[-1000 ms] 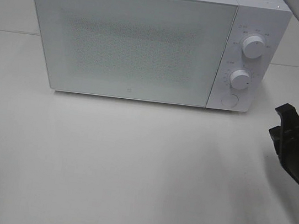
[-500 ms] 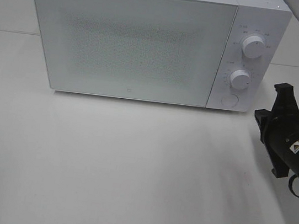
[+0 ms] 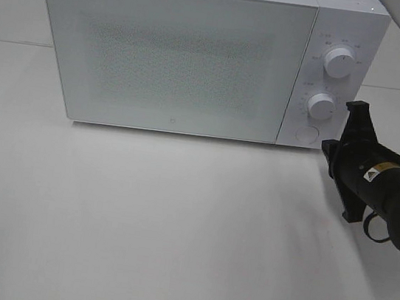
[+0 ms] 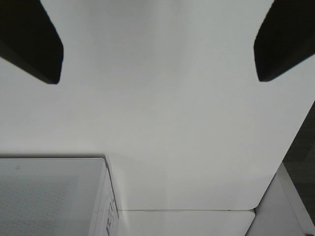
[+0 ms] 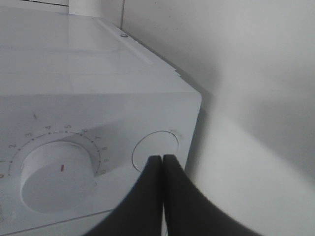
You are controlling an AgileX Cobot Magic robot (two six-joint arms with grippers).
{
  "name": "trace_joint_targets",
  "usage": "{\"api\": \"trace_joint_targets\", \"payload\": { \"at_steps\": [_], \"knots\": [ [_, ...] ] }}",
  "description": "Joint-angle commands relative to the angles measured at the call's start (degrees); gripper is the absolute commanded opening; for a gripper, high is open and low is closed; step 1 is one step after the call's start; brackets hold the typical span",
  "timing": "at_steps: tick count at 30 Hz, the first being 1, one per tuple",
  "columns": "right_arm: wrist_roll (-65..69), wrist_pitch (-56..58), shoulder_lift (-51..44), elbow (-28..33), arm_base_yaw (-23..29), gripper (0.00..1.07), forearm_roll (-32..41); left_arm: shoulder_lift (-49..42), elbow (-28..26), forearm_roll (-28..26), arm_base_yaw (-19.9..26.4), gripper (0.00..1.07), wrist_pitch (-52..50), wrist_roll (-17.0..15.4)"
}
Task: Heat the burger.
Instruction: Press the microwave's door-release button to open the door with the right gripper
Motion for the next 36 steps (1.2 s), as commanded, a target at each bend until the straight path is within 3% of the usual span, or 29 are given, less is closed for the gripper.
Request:
{"api": "trace_joint_targets", "payload": {
  "at_steps": [1,36],
  "knots": [
    [1.9,0.7,1.1,-2.1,0.2,0.00,-1.0,-0.3,0.1,0.1,0.1,1.01,-0.1,-0.3],
    [3.8,4.6,6.6,-12.0,0.1,0.00,-1.0,-0.3,0.1,0.1,0.1,1.01,-0.1,-0.3]
  ]
}}
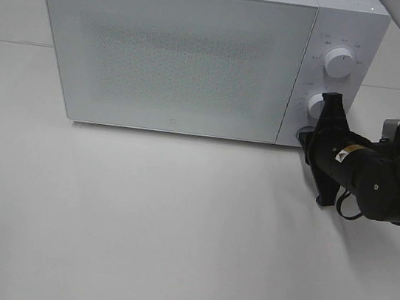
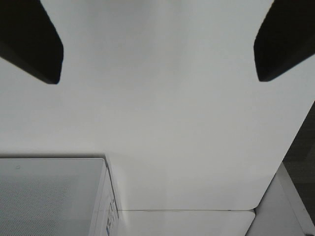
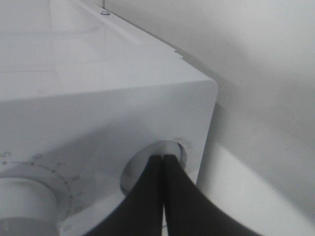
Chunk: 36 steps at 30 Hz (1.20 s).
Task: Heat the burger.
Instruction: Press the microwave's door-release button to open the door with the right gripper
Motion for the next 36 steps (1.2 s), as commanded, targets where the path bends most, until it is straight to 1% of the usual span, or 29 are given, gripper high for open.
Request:
{"api": "trace_joint_targets", "payload": {
  "at_steps": [1,10,15,25,28,31,36],
  "knots": [
    [0.1,-2.6,-0.1,-1.1,0.1,0.00,0.6,-0.3,0.1,0.1,0.1,1.01,-0.1,-0.3],
    [-2.0,-7.5,-0.1,-1.5,0.1,0.00,4.6,-0.3,0.1,0.1,0.1,1.01,-0.1,-0.3],
    [-1.7,-7.4,0.1,-3.3,0.1,0.00,3.0,-0.3,0.1,0.1,0.1,1.01,-0.1,-0.3],
    [-1.4,-8.7,0.1,-4.4,0.1,0.00,4.1,-0.3,0.1,0.1,0.1,1.01,-0.1,-0.3],
    [-1.5,-8.7,0.1,-5.4,0.1,0.00,4.6,-0.3,0.1,0.1,0.1,1.01,-0.1,-0.3],
    [-1.5,-8.4,0.1,-8.1,0.1,0.00,4.9,-0.3,0.1,0.1,0.1,1.01,-0.1,-0.3],
    [-0.2,-8.4,0.1,-9.3,0.1,0.00,4.9,-0.3,0.1,0.1,0.1,1.01,-0.1,-0.3]
  ]
}}
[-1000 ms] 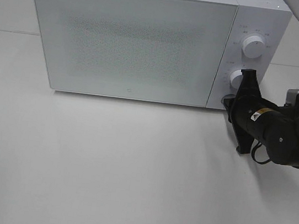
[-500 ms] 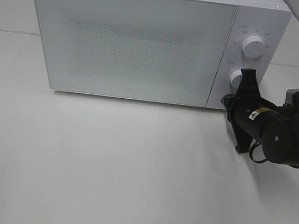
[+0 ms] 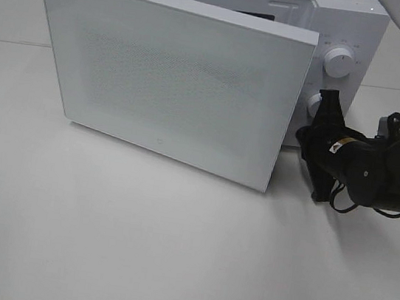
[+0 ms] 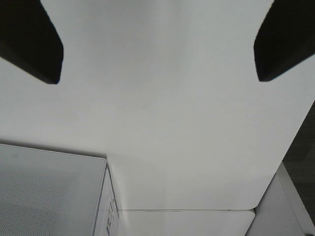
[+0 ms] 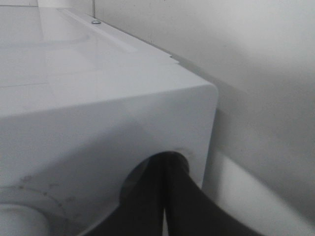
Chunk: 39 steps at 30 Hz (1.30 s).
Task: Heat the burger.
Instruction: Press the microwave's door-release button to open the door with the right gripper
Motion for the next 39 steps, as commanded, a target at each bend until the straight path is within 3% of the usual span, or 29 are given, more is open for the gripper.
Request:
{"api": "trace_joint_targets", "payload": {
  "at_steps": [1,34,39],
  "knots": [
    [0.4,-12.5,-0.7,-5.3,-0.7,0.00,0.0,-0.3,0.1,0.1,0.1,1.01,-0.1,-0.3],
    [6.5,-6.0,-2.8,-2.5,-0.6,0.00,-2.4,-0.3,0.1,0.1,0.1,1.01,-0.1,-0.3],
    [6.4,-5.8,-3.4,0.4,-0.1,0.00,-1.4,-0.3,0.1,0.1,0.1,1.01,-0.1,-0.3]
  ]
}}
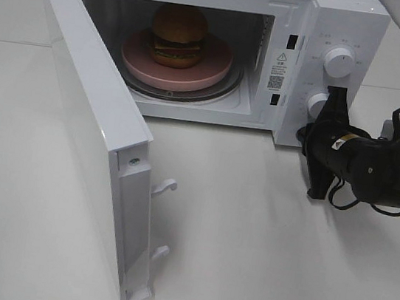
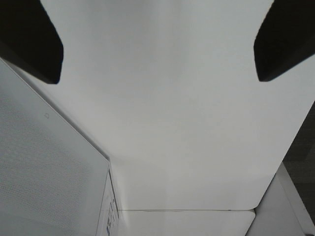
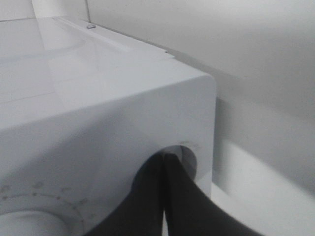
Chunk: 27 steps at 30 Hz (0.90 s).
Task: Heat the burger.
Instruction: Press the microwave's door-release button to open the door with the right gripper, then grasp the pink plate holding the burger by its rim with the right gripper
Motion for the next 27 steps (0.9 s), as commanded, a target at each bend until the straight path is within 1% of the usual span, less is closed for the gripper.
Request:
{"api": "trace_joint_targets", "payload": {
  "at_steps": [1,10,17,22,27],
  "knots": [
    [-0.3,-6.9,-1.8,-0.3,0.0,0.00,-0.5,-0.3,0.1,0.1,0.1,1.01,-0.1,-0.3],
    [-0.1,-7.2,-1.8,2.5,0.1,0.00,-0.7,-0.3,0.1,0.1,0.1,1.01,-0.1,-0.3],
    [1.8,-6.9,-1.8,3.8,0.1,0.00,-3.0,-0.3,0.1,0.1,0.1,1.01,-0.1,-0.3],
    [2.8,-7.2,-1.8,6.0,0.1,0.00,-3.0,-0.3,0.1,0.1,0.1,1.01,-0.1,-0.3],
    [2.8,-7.2,-2.5,7.0,0.1,0.00,-3.2,-0.3,0.1,0.1,0.1,1.01,-0.1,-0.3]
  ]
}}
